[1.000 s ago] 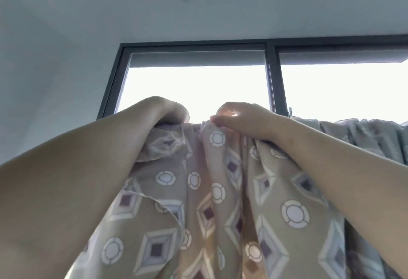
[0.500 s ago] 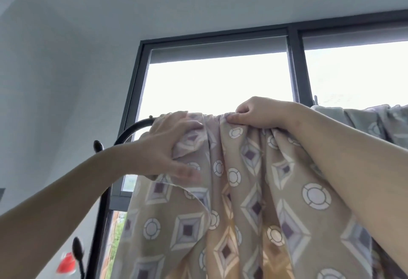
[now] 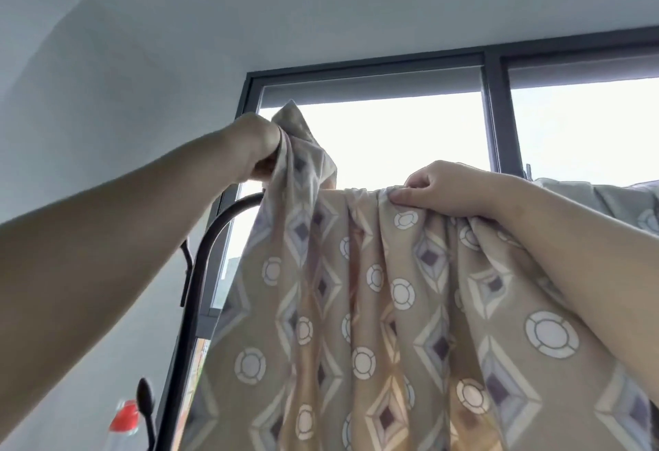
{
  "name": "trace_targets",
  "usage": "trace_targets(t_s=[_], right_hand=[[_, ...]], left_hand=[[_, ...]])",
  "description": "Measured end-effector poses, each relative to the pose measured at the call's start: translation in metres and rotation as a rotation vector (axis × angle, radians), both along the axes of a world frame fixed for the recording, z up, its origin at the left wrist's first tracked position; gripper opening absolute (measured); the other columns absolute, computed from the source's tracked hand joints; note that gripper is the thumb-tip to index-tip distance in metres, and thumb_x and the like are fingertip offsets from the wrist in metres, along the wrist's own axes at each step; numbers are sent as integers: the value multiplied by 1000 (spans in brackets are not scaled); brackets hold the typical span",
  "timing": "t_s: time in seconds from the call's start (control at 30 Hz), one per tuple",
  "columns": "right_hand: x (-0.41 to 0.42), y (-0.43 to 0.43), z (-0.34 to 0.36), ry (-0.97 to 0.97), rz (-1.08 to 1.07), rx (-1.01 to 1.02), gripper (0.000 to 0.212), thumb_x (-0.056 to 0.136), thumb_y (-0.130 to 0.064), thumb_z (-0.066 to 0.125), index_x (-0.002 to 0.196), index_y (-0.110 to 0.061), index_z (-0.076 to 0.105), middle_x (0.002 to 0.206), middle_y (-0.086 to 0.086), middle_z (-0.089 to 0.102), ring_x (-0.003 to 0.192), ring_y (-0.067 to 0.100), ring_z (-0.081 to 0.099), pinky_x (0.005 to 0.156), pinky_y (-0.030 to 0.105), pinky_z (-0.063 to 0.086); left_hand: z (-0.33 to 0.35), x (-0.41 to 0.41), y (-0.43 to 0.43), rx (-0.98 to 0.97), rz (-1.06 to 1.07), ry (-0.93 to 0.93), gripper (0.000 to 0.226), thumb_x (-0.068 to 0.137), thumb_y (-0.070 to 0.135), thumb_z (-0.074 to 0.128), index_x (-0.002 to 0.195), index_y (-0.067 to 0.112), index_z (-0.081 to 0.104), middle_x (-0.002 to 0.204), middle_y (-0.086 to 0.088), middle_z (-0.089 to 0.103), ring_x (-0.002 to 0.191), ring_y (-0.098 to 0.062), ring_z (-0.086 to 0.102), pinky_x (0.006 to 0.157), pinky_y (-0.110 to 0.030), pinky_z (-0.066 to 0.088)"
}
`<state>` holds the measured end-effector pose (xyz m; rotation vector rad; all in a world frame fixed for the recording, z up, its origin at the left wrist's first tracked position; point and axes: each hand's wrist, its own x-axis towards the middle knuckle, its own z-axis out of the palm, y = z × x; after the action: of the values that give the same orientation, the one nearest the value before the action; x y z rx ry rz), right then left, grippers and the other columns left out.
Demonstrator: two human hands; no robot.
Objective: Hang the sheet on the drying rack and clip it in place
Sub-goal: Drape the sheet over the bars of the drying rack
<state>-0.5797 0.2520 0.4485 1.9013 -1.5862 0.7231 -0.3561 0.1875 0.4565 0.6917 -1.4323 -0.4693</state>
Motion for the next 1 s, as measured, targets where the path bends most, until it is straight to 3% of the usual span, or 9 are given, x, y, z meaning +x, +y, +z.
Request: trace_targets(t_s=[0.13, 0.23, 0.3, 0.37, 0.5, 0.6, 0.73, 0.83, 1.0], right_hand=[[3, 1, -1, 7, -20, -10, 46, 88, -55, 49, 76, -13, 64, 72, -3, 61, 70, 15, 54, 71, 31, 43], [5, 0, -1, -3, -47, -17, 47, 86, -58, 48, 78, -15, 66, 80, 0, 67, 81, 21, 61, 83, 39, 48], [6, -2, -3, 5, -78, -21, 45, 85, -60, 47, 73, -19, 63, 76, -4, 65, 79, 19, 60, 83, 40, 49], [7, 0, -2, -1, -88, -37, 43, 85, -60, 47, 68, -23, 61, 72, -8, 63, 75, 15, 58, 78, 36, 48], [12, 8, -3, -28, -99, -27, 36, 87, -58, 47, 74, -27, 60, 84, -10, 63, 84, 14, 58, 79, 32, 45], [14, 11, -4, -14, -139, -60, 32, 89, -55, 48, 95, -25, 54, 105, -5, 59, 98, 17, 53, 84, 33, 43], [20, 16, -11, -48, -108, -161, 33, 84, -54, 52, 97, -25, 45, 110, 0, 55, 102, 22, 51, 90, 41, 44], [23, 25, -16, 16, -232, -96, 43, 77, -64, 47, 102, -30, 43, 111, -2, 49, 106, 23, 46, 94, 42, 41], [17, 35, -20, 81, -267, -64, 49, 84, -51, 56, 127, -30, 48, 95, -9, 52, 93, 16, 49, 82, 29, 38]], left_hand=[[24, -1, -26, -147, -232, 173, 24, 94, 6, 39, 109, -4, 54, 84, -14, 63, 62, -19, 61, 63, -27, 57], [9, -13, -47, -5, 3, -538, 32, 93, 11, 41, 121, 6, 55, 109, -9, 59, 89, -27, 58, 87, -42, 50], [3, -18, -46, 129, 326, -981, 28, 91, 5, 34, 104, 4, 59, 107, -16, 62, 86, -29, 57, 74, -35, 47], [9, -20, -31, 49, 525, -1112, 30, 90, -1, 32, 113, 11, 49, 107, -17, 59, 79, -25, 53, 62, -29, 43], [9, -15, -19, -177, 477, -739, 31, 90, 8, 36, 114, 14, 54, 123, -8, 53, 105, -26, 51, 82, -34, 43], [-14, -8, -14, -279, 351, -718, 20, 93, 36, 44, 102, 20, 53, 117, -3, 52, 102, -21, 49, 81, -34, 40], [-53, 7, -17, -319, 479, -833, 62, 79, 67, 48, 131, 34, 39, 145, -2, 28, 133, -28, 26, 103, -50, 30], [-82, 11, -26, -259, 406, -683, 87, 72, 66, 58, 142, 36, 17, 153, 5, 0, 140, -31, 7, 106, -54, 27], [-104, 12, -29, -432, 582, -717, 67, 83, 48, 60, 136, 32, 22, 138, -11, 26, 104, -31, 57, 77, -35, 48]])
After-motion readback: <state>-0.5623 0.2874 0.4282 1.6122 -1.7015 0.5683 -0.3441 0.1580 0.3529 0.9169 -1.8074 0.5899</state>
